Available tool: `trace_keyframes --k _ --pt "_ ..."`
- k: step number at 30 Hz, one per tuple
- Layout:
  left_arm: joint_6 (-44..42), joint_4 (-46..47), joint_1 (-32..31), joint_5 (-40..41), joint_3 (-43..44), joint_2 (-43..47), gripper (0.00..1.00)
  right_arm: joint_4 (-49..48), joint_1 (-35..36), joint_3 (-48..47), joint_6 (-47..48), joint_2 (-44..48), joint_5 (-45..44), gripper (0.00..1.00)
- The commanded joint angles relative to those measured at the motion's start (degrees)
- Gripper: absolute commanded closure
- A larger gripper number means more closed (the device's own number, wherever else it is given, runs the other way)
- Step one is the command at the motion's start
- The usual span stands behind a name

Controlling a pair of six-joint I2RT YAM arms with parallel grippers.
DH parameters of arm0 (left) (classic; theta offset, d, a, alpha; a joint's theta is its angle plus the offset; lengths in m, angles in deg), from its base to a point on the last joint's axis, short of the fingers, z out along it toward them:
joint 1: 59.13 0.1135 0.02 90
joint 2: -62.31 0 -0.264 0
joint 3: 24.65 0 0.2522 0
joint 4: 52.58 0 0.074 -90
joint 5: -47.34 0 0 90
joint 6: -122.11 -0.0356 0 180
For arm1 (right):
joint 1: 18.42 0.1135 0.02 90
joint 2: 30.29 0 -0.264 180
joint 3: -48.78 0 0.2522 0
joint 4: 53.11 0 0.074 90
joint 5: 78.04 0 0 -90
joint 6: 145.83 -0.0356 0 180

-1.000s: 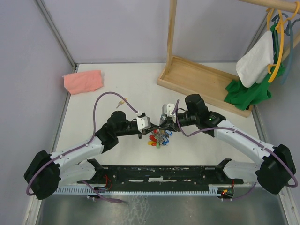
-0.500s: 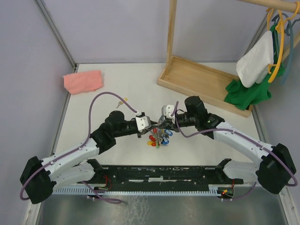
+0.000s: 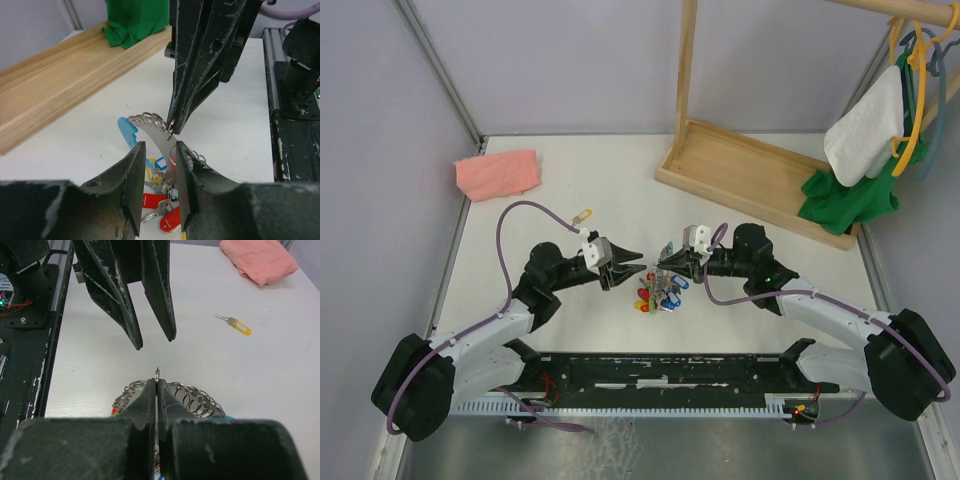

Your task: Put the keys on the keyring

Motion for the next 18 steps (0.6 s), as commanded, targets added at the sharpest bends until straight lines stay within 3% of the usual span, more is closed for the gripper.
trace_keyframes --k 1,7,18 --pt "5.45 11.70 0.96 -6.02 -0.25 -0.39 0.62 -22.03 -0.42 2.53 -7.35 -0.13 1.78 0.99" --pt "6.56 13.74 1.97 -7.86 -0.43 -2.05 0.62 -28.64 -0.61 3.65 -9.56 -1.35 3.13 0.99" --pt "8.93 14.99 2.77 -6.81 0.55 -4.38 0.62 -28.72 -0.67 4.60 -8.38 -0.31 3.00 0.99"
